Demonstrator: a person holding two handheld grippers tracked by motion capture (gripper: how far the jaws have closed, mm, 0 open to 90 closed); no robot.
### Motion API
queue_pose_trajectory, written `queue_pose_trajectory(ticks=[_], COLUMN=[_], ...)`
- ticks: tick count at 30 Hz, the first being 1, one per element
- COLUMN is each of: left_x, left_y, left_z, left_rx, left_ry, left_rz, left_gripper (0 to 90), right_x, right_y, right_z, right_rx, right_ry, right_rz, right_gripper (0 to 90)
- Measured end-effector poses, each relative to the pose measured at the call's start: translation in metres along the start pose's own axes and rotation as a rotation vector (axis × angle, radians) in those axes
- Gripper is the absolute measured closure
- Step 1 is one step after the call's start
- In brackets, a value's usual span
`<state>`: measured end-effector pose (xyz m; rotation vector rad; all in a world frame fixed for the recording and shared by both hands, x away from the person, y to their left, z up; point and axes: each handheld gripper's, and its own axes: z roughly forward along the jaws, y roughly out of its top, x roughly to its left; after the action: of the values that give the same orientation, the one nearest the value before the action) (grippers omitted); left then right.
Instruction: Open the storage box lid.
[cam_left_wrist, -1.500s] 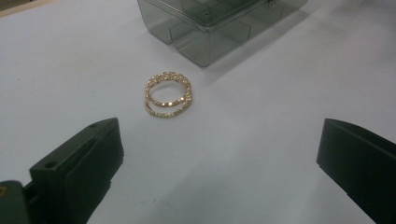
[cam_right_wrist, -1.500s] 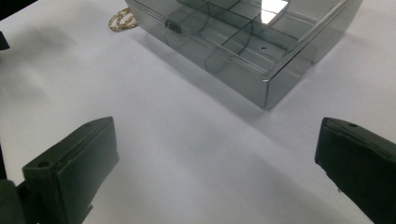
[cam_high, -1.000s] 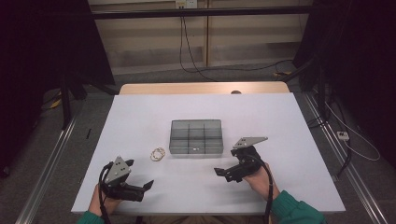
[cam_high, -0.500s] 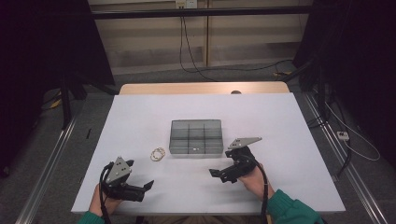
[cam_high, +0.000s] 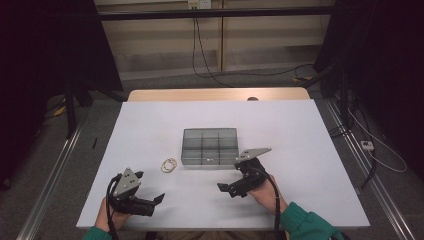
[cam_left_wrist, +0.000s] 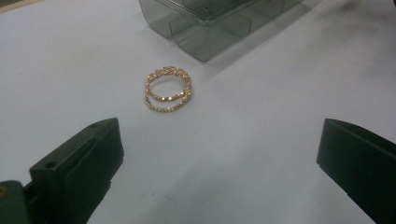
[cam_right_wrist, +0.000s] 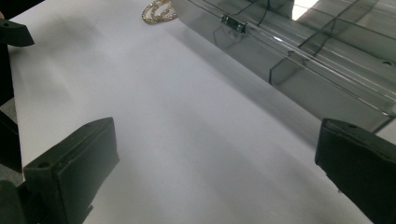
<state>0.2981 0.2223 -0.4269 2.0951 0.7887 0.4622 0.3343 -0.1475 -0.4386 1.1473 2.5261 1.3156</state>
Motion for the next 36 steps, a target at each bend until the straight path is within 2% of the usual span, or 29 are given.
queue_pose_trajectory(ticks=[5,8,10,11,14,18,21,22,23,29,36], left_x=[0.0,0.001,0.001,0.001,0.001,0.001,0.001,0.001,0.001,0.001,0.0], left_y=[0.0,0.0,0.001,0.001,0.001,0.001,0.001,0.001,0.001,0.001,0.002], left_z=[0.0,0.001,0.001,0.001,0.002,0.002,0.003,0.003,0.003,0.002,0.003], left_rx=[-0.003,-0.003,0.001,0.003,0.001,0.002,0.002,0.001,0.001,0.002,-0.004], left_ry=[-0.002,-0.003,-0.003,-0.003,-0.002,0.0,-0.003,-0.003,-0.001,-0.001,-0.004], left_rz=[0.0,-0.002,0.003,0.004,0.003,0.0,0.002,0.002,0.002,0.001,-0.002], left_gripper=[0.2,0.1,0.1,0.1,0.1,0.1,0.2,0.2,0.2,0.2,0.2], right_x=[0.004,0.005,0.006,0.006,0.005,0.003,0.003,0.004,0.004,0.005,0.005], right_y=[0.001,0.003,0.003,0.003,0.003,0.004,0.005,0.006,0.006,0.007,0.009], right_z=[0.004,0.006,0.008,0.008,0.01,0.014,0.018,0.021,0.021,0.027,0.033], right_rx=[-0.003,-0.008,-0.011,-0.011,-0.025,-0.043,-0.055,-0.067,-0.067,-0.091,-0.098], right_ry=[0.002,-0.003,-0.019,-0.019,-0.048,-0.09,-0.107,-0.115,-0.115,-0.126,-0.133], right_rz=[-0.007,-0.015,-0.016,-0.016,-0.016,-0.008,-0.01,-0.006,-0.006,0.0,0.007], right_gripper=[0.3,5.1,14.3,14.3,23.0,38.6,46.7,52.5,52.5,67.7,75.6])
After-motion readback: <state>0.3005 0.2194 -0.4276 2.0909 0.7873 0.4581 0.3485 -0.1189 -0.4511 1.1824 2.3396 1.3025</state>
